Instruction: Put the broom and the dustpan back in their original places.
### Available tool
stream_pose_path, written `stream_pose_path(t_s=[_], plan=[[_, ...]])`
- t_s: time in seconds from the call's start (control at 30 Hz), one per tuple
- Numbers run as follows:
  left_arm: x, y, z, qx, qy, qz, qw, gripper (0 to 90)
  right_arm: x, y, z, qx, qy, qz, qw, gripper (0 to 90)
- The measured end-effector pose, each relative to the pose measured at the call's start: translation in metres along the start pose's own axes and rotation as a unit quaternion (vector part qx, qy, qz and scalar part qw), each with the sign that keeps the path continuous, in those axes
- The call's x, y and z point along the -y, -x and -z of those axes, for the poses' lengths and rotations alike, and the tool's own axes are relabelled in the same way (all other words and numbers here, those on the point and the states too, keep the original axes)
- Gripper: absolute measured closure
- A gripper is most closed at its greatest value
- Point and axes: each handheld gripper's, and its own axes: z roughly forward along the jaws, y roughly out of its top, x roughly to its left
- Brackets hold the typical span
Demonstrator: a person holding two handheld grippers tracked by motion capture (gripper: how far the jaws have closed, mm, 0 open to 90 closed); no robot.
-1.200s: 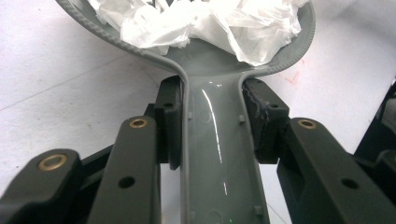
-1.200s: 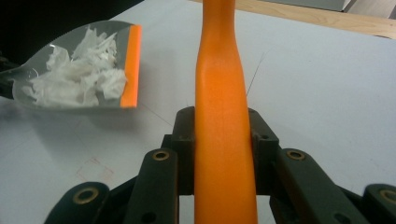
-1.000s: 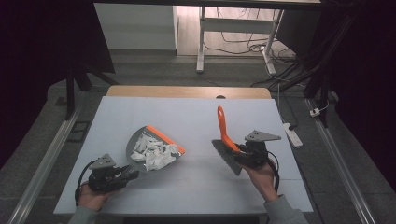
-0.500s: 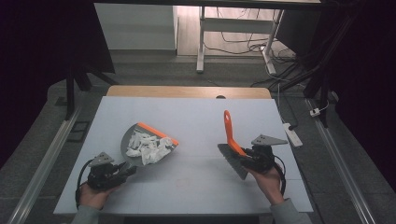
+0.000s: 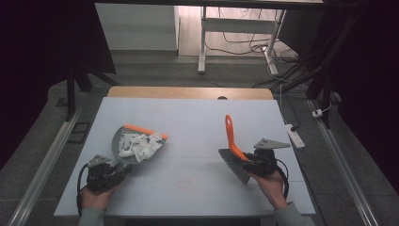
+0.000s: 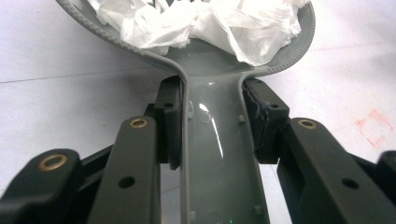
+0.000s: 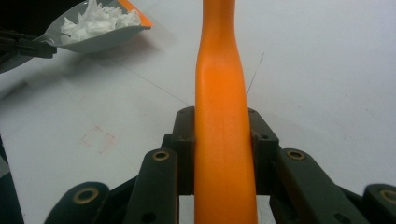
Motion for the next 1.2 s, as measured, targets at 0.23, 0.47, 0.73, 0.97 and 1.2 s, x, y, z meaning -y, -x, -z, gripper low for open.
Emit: stream_pose_path(t_s=[0.23,0.47,0.73,0.97,1.2], plan=[[0.001,0.001,-0.007,-0.03,0.002,0.03,0.9991,61.1,0.006,0.002,-0.002,-0.015,-0.01,-0.024,0.9996,70.2],[0.003,0.004,-0.018,-0.043,-0.009,0.041,0.9982,61.1,0.013,0.013,-0.017,-0.019,-0.047,-0.063,0.9967,70.2],[0.005,0.004,-0.027,-0.037,-0.03,0.048,0.9977,60.8,0.011,0.027,-0.024,0.006,-0.066,-0.069,0.9954,69.8],[0.006,0.003,-0.027,-0.033,-0.034,0.046,0.9978,60.3,0.008,0.033,-0.028,0.055,-0.084,-0.039,0.9942,65.2],[0.005,0.006,-0.025,-0.037,-0.045,0.024,0.998,45.0,0.011,0.045,-0.031,0.066,-0.099,-0.047,0.9918,57.3]])
